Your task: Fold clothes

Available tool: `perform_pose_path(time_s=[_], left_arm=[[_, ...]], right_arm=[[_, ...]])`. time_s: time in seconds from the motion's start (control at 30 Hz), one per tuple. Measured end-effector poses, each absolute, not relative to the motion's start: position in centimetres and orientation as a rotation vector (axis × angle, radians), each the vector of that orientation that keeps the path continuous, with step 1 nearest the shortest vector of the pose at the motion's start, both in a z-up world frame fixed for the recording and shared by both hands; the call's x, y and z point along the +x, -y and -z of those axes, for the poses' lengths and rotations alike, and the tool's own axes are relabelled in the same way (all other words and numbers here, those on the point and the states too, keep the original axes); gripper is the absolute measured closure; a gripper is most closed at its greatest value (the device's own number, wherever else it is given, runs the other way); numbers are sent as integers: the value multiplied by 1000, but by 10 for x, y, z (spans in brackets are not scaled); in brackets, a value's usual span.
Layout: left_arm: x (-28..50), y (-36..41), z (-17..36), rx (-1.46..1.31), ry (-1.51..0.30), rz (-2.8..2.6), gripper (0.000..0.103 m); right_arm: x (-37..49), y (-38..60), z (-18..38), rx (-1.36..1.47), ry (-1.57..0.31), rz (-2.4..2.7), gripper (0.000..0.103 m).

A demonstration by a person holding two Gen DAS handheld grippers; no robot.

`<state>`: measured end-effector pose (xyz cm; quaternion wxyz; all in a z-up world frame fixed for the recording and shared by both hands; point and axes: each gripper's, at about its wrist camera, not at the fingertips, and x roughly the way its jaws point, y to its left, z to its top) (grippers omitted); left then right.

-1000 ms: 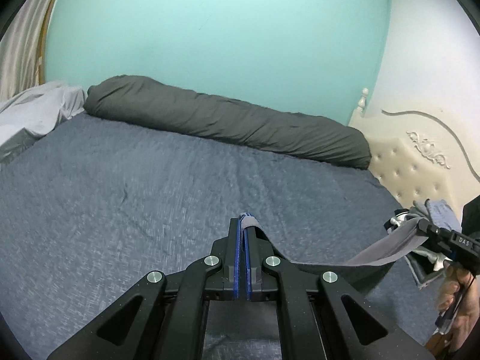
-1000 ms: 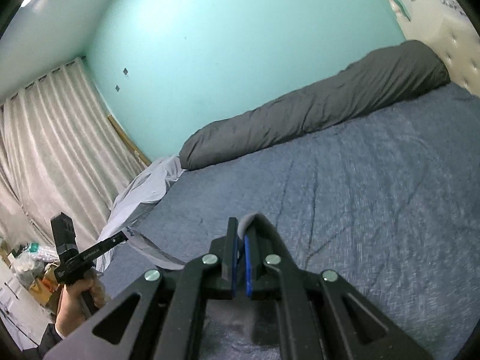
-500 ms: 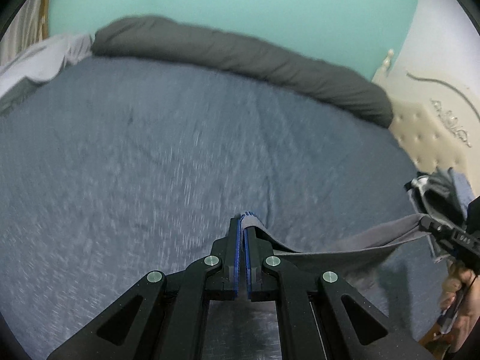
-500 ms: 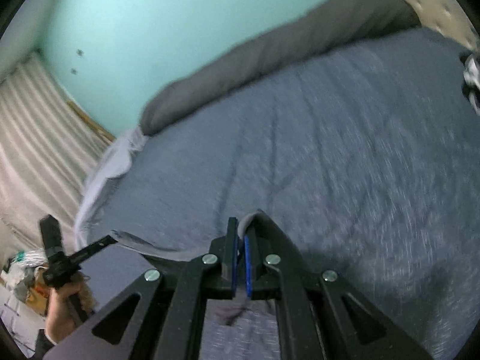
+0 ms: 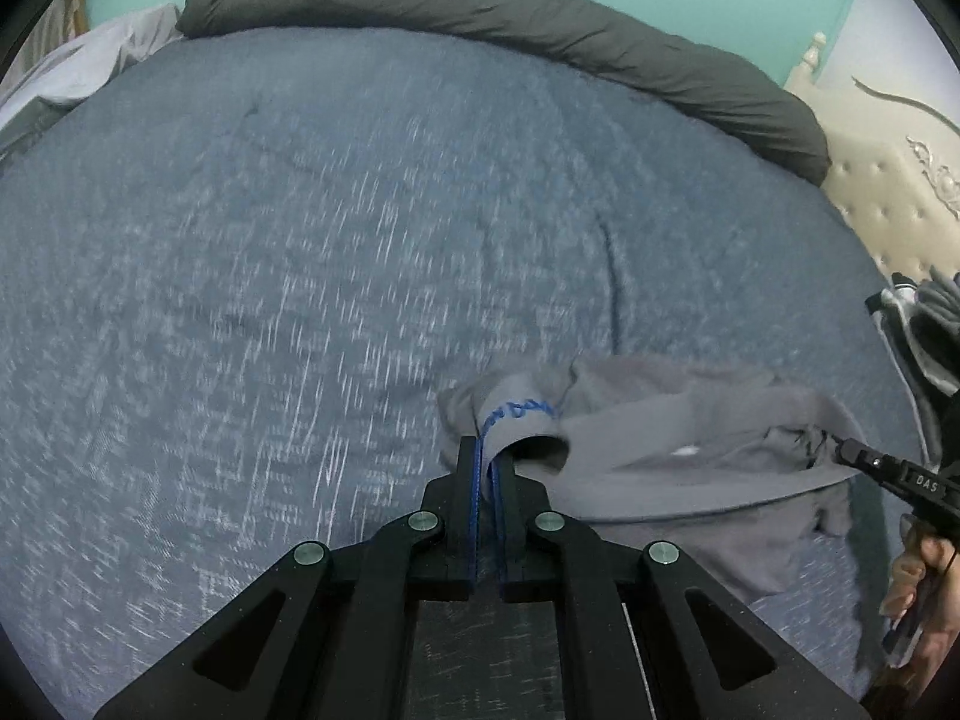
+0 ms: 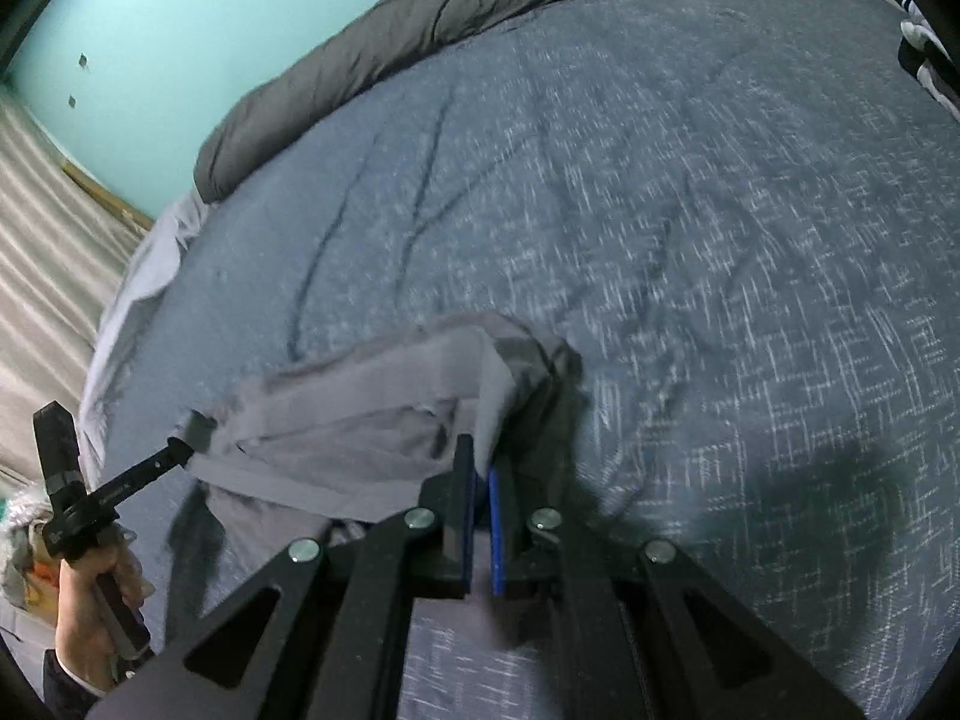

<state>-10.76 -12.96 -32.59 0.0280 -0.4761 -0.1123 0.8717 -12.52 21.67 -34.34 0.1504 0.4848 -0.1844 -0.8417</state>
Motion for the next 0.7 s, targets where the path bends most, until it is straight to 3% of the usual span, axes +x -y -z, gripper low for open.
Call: perform_pose_path(time_s=[0.2,0.27,0.33,0.4,0.7], left_arm=[[-100,138,329,-1477,352,-2706,92],[-97,139,325,-1467,338,-2728,81],[-96,138,322,-1458,314,-2746,79],[-96,133,321,-1448,272,-2758,79],[-106,127,321,-1431,219,-2759,79]], right_arm=[[-123,-218,340,1412,493,2421,96],[-122,-218,335,1408,454,2462,88],[-121,-219,329,1392,413,2511,84],[-122,-219,322,1366,381,2557,77],[-125,-195,310,1236,252,2492,77]])
